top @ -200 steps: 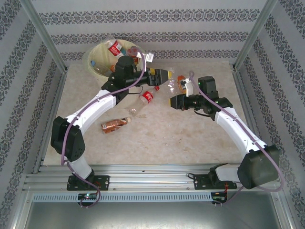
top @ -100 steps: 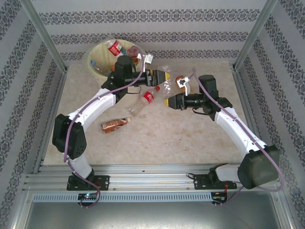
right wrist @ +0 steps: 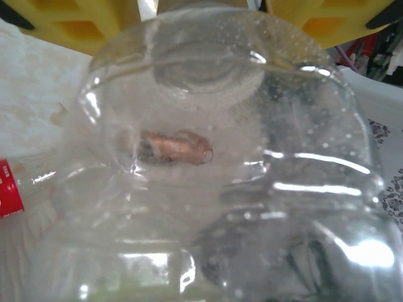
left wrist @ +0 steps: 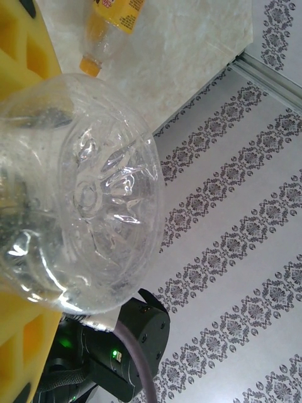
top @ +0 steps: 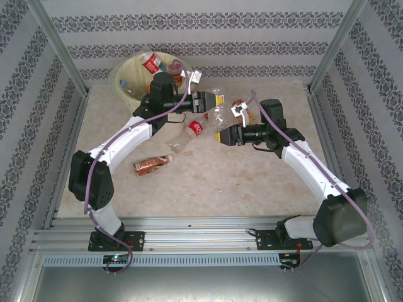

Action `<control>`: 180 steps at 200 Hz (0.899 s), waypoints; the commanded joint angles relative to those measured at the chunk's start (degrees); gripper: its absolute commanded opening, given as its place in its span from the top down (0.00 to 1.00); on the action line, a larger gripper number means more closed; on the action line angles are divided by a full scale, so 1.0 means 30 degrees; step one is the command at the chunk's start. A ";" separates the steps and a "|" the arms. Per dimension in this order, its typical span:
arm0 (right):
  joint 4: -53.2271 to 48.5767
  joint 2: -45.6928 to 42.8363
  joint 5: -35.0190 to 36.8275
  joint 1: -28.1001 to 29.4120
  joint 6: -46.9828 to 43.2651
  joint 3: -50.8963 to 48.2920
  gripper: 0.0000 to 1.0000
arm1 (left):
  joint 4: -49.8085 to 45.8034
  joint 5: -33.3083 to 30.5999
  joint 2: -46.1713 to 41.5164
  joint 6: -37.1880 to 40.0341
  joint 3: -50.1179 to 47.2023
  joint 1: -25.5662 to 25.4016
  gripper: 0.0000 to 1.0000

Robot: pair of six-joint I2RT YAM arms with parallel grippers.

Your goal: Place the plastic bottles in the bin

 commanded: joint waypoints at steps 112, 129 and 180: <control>0.1619 -0.4943 0.2034 0.0217 0.2052 0.0274 0.02 | -1.3089 -0.9497 -0.0662 0.8140 1.0847 0.2665 0.46; 0.1536 -0.5293 0.2410 0.0210 0.2083 0.0175 0.02 | -1.3805 -1.1185 -0.0217 0.8472 1.2054 0.3267 0.46; 0.1406 -0.5596 0.2763 0.0222 0.2077 0.0127 0.02 | -1.4129 -1.3870 0.1670 0.8824 1.4253 0.5225 0.45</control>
